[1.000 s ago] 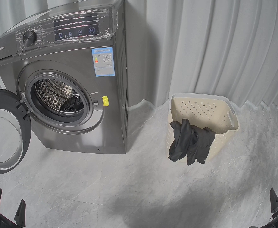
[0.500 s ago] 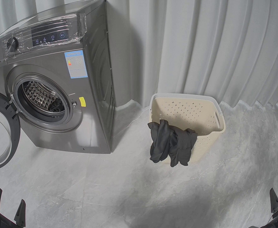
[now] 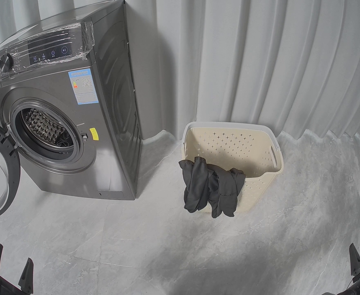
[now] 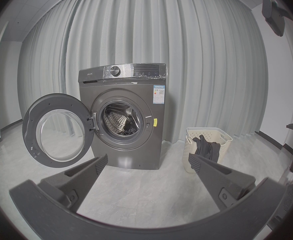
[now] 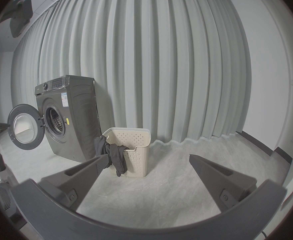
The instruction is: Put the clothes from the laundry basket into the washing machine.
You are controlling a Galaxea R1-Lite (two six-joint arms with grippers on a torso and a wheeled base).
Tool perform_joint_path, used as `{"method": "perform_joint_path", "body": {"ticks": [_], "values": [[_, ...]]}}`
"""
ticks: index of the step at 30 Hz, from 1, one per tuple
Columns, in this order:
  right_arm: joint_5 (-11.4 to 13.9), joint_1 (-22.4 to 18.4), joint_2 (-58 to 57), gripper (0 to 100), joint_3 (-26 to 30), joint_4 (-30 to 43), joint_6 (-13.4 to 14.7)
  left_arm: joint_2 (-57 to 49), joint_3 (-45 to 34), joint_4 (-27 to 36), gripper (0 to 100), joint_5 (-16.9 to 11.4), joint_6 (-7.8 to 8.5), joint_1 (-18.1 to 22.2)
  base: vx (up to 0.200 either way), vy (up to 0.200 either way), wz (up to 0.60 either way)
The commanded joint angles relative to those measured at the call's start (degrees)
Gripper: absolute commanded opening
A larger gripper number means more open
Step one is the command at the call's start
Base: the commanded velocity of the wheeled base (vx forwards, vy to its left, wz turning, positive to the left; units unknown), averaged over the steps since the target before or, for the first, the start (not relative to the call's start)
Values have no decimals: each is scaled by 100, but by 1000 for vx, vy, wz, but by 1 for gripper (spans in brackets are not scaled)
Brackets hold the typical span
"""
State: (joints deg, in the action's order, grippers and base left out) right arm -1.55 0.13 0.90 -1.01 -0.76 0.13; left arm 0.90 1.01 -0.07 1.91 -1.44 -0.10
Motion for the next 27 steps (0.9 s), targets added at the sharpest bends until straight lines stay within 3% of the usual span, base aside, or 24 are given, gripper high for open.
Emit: {"method": "perform_joint_path", "body": {"ticks": [1,17,20,23,27], "values": [[5,4,-90,100,101,-4,-5,-90,-101,7,100,2,-6,1,0,0,0],[32,4,-90,100,101,-100,66,-90,-101,7,100,2,12,1,0,-150,0],[85,22,-90,100,-479,-320,206,-90,-101,7,100,2,38,1,0,0,0],[313,48,270,100,-1138,-65,268,-90,-92,16,100,-16,91,1,0,0,0],[1078,224,1334,100,-1402,155,277,-90,-101,7,100,-7,21,1,0,0,0]]}}
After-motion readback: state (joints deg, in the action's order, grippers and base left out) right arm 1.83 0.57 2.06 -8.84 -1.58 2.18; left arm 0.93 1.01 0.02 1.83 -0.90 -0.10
